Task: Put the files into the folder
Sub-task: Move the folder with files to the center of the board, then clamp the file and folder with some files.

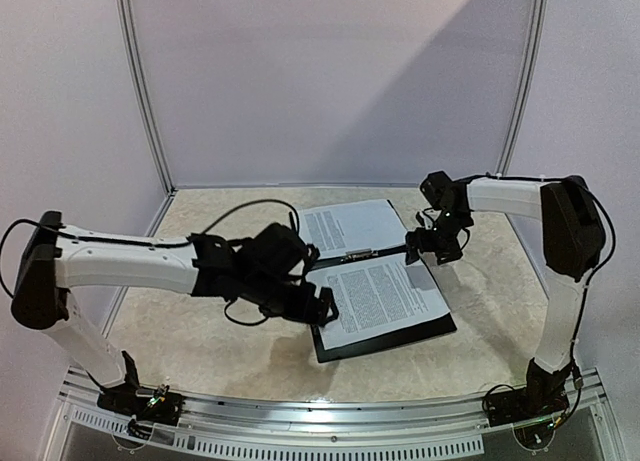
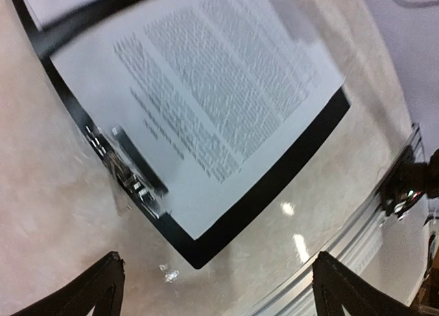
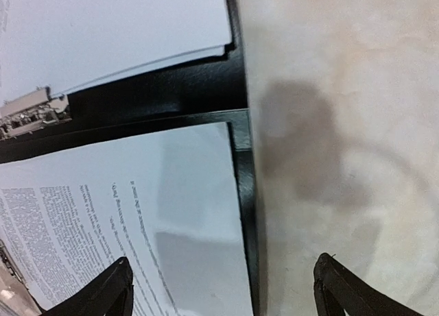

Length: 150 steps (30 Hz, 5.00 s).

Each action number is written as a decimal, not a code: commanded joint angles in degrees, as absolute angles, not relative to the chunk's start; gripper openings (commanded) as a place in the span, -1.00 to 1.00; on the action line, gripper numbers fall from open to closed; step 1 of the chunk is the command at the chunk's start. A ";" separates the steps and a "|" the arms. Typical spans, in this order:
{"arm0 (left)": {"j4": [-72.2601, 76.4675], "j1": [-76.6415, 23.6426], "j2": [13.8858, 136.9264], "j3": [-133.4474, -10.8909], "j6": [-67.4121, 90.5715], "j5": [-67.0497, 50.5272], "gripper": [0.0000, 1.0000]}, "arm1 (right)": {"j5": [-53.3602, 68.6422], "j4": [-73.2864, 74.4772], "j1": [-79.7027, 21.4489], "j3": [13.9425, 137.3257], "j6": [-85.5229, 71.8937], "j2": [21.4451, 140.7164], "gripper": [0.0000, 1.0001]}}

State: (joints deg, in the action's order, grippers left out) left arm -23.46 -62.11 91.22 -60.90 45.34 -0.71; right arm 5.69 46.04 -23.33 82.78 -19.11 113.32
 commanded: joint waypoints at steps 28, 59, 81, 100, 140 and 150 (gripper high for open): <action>-21.11 -43.15 103.76 -64.95 44.34 -5.70 0.01 | 37.45 23.81 -47.98 90.79 -50.50 122.48 -0.26; -19.71 -43.08 103.97 -63.55 44.24 -7.10 -0.06 | 39.92 22.32 -50.84 84.81 -53.57 121.58 -0.76; -15.42 -45.30 109.65 -62.69 45.87 -13.34 -0.64 | 39.80 16.75 -50.90 77.17 -55.80 118.60 -0.95; -24.78 -46.32 117.85 -67.46 42.59 -5.48 -1.00 | 37.36 24.35 -50.88 76.67 -50.57 118.00 -0.89; -23.73 -46.47 121.08 -66.62 41.92 -4.27 -1.00 | 24.95 31.12 -52.89 69.82 -42.36 124.18 -0.98; -23.47 -46.49 120.94 -65.71 42.11 -4.44 -1.00 | 37.78 15.96 -52.95 67.14 -49.97 122.15 -0.94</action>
State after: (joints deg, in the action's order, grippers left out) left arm -16.29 -46.24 114.80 -69.45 43.94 -11.35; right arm 36.21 15.77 -51.29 71.09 -44.93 119.31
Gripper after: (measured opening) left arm 0.040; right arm 0.024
